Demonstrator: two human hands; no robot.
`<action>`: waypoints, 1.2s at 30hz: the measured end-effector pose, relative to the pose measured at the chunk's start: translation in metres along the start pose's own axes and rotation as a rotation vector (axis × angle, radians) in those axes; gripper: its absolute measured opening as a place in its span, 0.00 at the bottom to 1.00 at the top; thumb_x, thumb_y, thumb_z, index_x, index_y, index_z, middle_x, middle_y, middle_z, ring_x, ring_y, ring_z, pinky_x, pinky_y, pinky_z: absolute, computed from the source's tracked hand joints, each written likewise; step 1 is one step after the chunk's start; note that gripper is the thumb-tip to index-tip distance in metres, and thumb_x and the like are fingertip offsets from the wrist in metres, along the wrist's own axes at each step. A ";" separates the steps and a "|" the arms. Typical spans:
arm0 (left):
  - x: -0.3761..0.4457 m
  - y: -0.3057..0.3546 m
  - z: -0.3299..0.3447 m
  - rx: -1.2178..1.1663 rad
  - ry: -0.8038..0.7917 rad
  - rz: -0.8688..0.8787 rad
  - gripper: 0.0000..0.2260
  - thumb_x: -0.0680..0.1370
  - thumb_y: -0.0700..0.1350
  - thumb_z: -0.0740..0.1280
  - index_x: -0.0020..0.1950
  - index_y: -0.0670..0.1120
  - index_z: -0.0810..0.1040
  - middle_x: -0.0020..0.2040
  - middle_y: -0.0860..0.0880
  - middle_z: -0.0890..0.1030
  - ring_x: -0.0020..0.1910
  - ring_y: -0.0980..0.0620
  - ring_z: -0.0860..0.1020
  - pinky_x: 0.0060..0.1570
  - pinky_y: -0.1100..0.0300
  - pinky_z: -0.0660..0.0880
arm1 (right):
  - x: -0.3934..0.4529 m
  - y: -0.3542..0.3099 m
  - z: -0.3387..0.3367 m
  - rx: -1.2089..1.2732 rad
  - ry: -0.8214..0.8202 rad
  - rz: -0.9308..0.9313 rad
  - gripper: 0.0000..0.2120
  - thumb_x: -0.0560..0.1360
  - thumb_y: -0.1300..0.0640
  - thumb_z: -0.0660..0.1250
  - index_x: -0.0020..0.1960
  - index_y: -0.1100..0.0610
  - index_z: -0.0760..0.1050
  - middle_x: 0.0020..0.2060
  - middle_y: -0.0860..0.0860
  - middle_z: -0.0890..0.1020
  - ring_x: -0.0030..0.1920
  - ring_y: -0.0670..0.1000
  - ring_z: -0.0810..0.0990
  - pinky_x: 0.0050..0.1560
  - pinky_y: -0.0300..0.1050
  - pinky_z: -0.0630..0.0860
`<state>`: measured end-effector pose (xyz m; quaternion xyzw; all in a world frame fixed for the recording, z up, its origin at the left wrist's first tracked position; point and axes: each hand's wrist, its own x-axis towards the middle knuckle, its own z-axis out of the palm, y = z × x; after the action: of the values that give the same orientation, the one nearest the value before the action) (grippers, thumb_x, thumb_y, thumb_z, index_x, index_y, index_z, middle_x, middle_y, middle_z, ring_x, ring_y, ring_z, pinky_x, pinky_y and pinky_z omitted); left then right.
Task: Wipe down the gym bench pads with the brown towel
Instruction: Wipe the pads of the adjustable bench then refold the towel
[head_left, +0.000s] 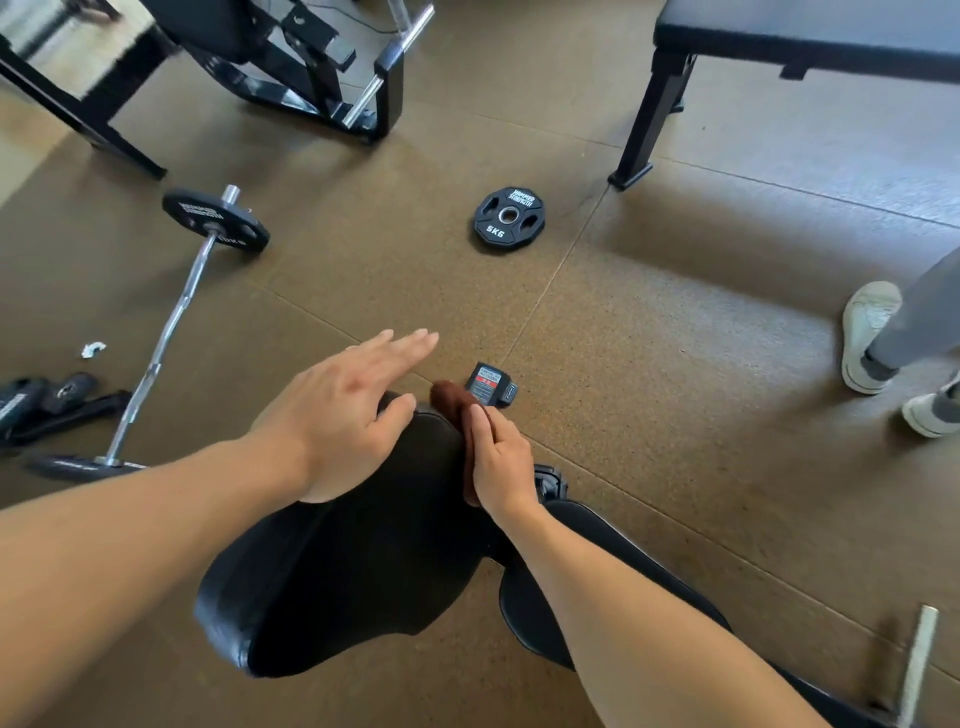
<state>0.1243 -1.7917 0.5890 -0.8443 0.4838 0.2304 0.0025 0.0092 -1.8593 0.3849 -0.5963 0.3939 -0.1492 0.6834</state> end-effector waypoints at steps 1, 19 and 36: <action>0.000 0.000 0.000 0.000 -0.001 0.003 0.29 0.78 0.56 0.51 0.81 0.62 0.55 0.79 0.67 0.56 0.79 0.64 0.50 0.76 0.58 0.52 | 0.009 0.016 -0.003 -0.053 -0.001 0.043 0.17 0.85 0.43 0.57 0.58 0.49 0.82 0.50 0.43 0.84 0.53 0.47 0.80 0.62 0.55 0.76; 0.007 0.004 0.004 0.041 0.042 0.011 0.16 0.83 0.52 0.56 0.61 0.56 0.82 0.75 0.60 0.70 0.79 0.56 0.58 0.74 0.52 0.58 | -0.094 0.037 0.049 0.283 0.339 0.566 0.11 0.80 0.31 0.58 0.56 0.32 0.74 0.64 0.44 0.78 0.64 0.53 0.76 0.70 0.60 0.73; -0.025 -0.053 0.032 -0.726 0.163 0.078 0.20 0.87 0.48 0.53 0.78 0.45 0.66 0.78 0.47 0.66 0.78 0.52 0.62 0.72 0.69 0.53 | -0.189 -0.044 0.146 0.211 0.534 -0.351 0.28 0.79 0.37 0.63 0.78 0.36 0.65 0.80 0.46 0.66 0.81 0.48 0.61 0.79 0.61 0.61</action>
<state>0.1446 -1.7355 0.5590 -0.7868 0.4008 0.3190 -0.3443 0.0036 -1.6411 0.4909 -0.5207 0.4327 -0.4553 0.5782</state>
